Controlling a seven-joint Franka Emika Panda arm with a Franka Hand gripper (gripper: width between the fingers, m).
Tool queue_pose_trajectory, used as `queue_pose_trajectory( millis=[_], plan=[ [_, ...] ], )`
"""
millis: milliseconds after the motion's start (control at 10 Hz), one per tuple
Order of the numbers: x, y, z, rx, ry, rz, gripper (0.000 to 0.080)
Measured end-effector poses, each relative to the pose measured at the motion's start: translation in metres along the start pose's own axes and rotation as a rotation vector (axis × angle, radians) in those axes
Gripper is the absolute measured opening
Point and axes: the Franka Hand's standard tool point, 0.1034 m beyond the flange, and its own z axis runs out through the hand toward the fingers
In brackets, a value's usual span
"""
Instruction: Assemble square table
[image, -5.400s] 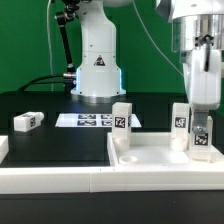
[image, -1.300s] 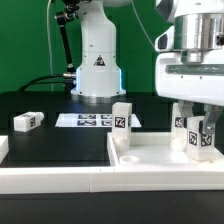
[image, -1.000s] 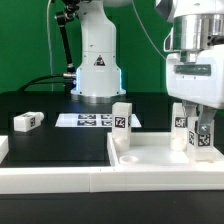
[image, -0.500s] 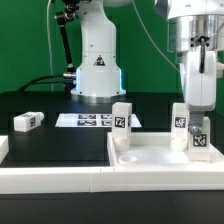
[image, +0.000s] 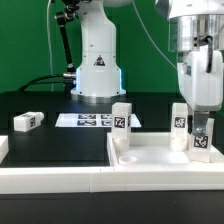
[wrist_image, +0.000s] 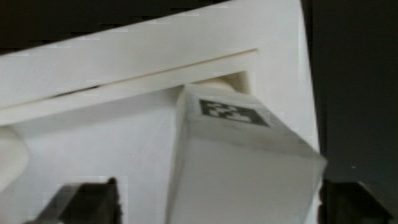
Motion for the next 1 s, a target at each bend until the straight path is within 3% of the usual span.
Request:
queue_pose_trajectory(
  millis=[600, 700, 1000],
  plan=[
    [0.0001, -0.0007, -0.0002, 0.001, 0.001, -0.492, 0.0649],
    [-0.0015, 0.0000, -0.0006, -0.012, 0.007, -0.574, 0.0649],
    [-0.0052, -0.0051, -0.0039, -0.003, 0.025, -0.845, 0.0649]
  ],
)
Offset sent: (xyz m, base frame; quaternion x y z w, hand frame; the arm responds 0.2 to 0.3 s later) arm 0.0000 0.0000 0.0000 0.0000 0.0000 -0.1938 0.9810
